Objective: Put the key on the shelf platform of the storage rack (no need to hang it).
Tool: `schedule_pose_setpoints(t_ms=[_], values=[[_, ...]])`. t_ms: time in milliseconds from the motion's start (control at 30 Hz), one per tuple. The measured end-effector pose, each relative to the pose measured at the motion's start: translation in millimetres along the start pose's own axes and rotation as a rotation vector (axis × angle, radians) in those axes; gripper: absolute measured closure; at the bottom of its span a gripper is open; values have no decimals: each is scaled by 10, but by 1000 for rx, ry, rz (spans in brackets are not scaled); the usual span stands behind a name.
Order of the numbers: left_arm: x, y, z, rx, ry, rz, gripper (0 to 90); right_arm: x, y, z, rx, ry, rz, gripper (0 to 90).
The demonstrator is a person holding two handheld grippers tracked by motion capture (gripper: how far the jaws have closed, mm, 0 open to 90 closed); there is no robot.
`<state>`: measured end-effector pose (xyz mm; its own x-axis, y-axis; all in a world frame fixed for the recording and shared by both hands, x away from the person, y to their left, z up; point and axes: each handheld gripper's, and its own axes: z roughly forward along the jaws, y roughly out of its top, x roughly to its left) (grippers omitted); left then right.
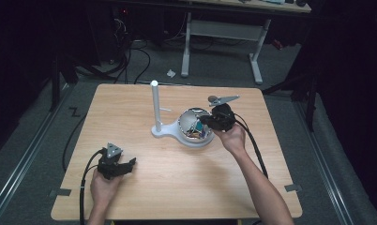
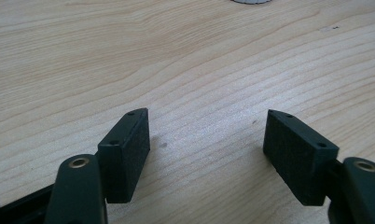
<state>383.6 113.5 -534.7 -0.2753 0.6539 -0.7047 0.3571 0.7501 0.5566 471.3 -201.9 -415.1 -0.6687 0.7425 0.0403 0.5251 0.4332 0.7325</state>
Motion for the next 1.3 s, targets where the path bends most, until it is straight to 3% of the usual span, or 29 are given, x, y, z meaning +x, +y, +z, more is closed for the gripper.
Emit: schedule_pose_setpoints(t_ms=[900,1033,1300], values=[[-2,3,-2,3,2,-6,318,-187,-116,102,26,-46,77,830],[-7,0,-3,4,5,-12,318,-196,-131,102,19,-45,68,827],[-9,0,-3,3,6,-15,318,-209,-141,51,1,-20,90,711]])
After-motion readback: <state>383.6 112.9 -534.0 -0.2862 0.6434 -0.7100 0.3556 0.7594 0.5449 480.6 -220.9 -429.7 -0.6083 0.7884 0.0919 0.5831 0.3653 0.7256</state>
